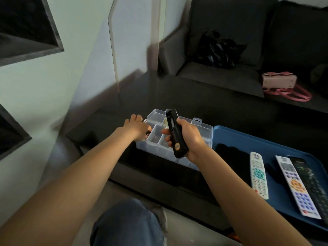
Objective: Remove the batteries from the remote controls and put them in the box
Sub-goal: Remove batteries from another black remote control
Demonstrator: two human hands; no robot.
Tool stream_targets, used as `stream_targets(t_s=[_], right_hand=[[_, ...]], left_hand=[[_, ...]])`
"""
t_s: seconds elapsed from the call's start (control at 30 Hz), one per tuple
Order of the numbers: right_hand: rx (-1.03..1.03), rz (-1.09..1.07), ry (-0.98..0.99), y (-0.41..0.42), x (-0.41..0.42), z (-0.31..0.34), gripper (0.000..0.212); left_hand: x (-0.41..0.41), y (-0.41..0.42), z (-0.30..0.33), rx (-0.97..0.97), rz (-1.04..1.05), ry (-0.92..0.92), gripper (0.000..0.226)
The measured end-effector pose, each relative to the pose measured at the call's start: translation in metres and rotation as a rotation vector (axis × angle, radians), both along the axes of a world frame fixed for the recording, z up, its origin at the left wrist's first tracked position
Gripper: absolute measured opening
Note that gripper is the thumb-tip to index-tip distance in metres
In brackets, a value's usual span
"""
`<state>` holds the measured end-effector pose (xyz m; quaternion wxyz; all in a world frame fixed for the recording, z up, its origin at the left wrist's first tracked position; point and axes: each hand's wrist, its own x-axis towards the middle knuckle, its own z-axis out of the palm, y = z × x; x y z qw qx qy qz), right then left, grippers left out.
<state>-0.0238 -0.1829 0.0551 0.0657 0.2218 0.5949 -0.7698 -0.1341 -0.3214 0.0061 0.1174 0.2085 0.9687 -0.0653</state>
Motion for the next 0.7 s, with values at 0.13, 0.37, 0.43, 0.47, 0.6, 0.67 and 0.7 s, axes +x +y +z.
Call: stream_targets(t_s=[0.13, 0.37, 0.43, 0.47, 0.6, 0.67, 0.7], right_hand=[[0.012, 0.013, -0.016, -0.007, -0.006, -0.007, 0.031], [0.000, 0.010, -0.065, -0.010, -0.011, -0.018, 0.031], [0.002, 0.006, -0.066, -0.009, -0.012, -0.021, 0.029], [0.002, 0.005, -0.065, -0.008, -0.013, -0.021, 0.029], [-0.006, 0.004, -0.064, -0.008, -0.013, -0.022, 0.029], [-0.015, 0.006, -0.059, -0.009, -0.013, -0.022, 0.027], [-0.015, 0.006, -0.060, -0.009, -0.012, -0.022, 0.026]], left_hand=[[-0.004, -0.003, -0.001, 0.078, -0.043, -0.020, 0.033], [-0.008, -0.006, -0.003, 0.327, -0.035, -0.009, 0.028], [-0.009, -0.012, -0.005, 0.485, 0.009, -0.034, 0.023], [-0.009, -0.015, -0.005, 0.550, 0.013, -0.041, 0.020], [-0.003, -0.019, -0.003, 0.553, -0.046, 0.114, 0.011], [-0.001, -0.017, -0.001, 0.450, -0.084, 0.215, 0.011], [0.000, -0.015, 0.000, 0.389, -0.100, 0.246, 0.013]])
